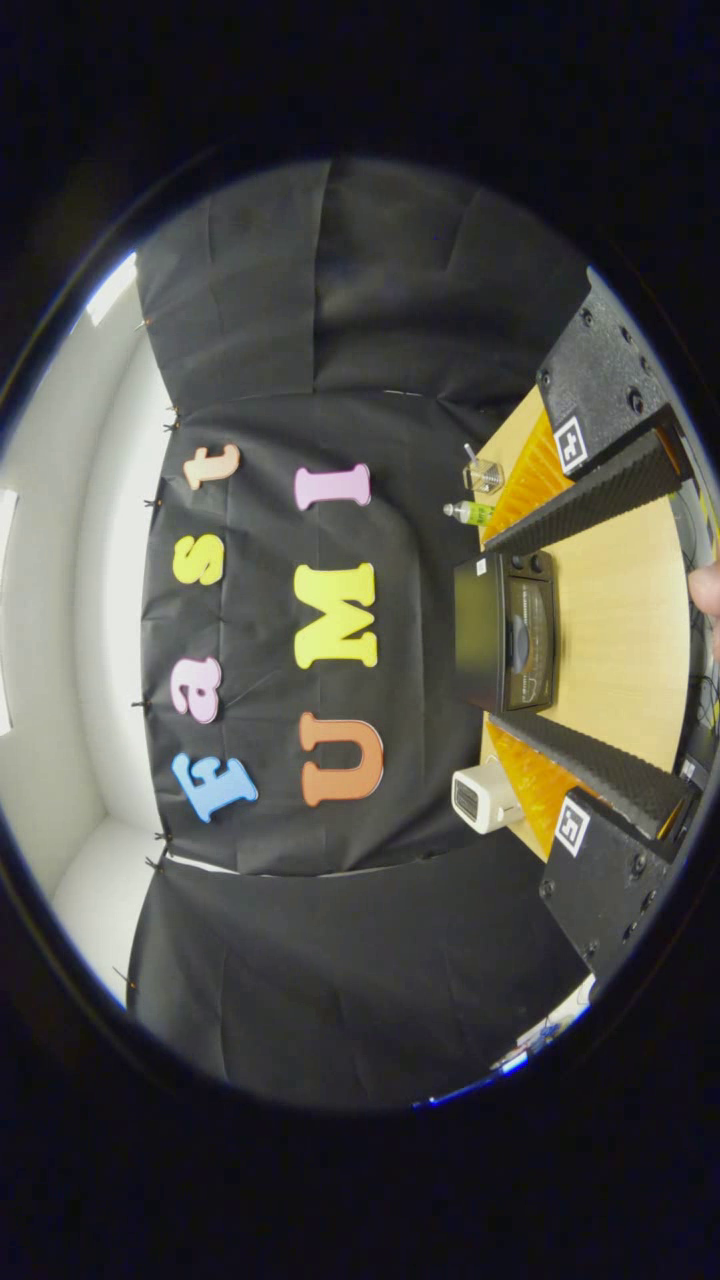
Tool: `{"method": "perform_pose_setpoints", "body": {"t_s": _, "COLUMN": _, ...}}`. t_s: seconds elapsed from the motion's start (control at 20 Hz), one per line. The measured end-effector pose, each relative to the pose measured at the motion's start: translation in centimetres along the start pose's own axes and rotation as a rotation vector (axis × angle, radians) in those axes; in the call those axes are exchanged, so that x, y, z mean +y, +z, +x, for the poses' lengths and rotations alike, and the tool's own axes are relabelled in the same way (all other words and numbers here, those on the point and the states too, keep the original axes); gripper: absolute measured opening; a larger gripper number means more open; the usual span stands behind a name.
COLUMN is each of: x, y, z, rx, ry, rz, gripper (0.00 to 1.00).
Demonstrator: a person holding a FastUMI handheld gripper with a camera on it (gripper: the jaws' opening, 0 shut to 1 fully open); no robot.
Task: Open the toaster oven, put the food inside, and close the toaster oven door.
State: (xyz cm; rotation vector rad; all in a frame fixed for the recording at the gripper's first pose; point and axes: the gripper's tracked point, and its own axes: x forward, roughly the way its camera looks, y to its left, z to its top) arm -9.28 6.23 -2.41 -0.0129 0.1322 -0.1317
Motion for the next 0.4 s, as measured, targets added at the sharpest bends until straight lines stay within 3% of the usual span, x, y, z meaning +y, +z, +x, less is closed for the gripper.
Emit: {"method": "perform_pose_setpoints", "body": {"t_s": 0.4, "x": -0.70, "y": 0.01, "z": -0.24, "rx": 0.004, "ry": 0.008, "rz": 0.001, "gripper": 1.00}}
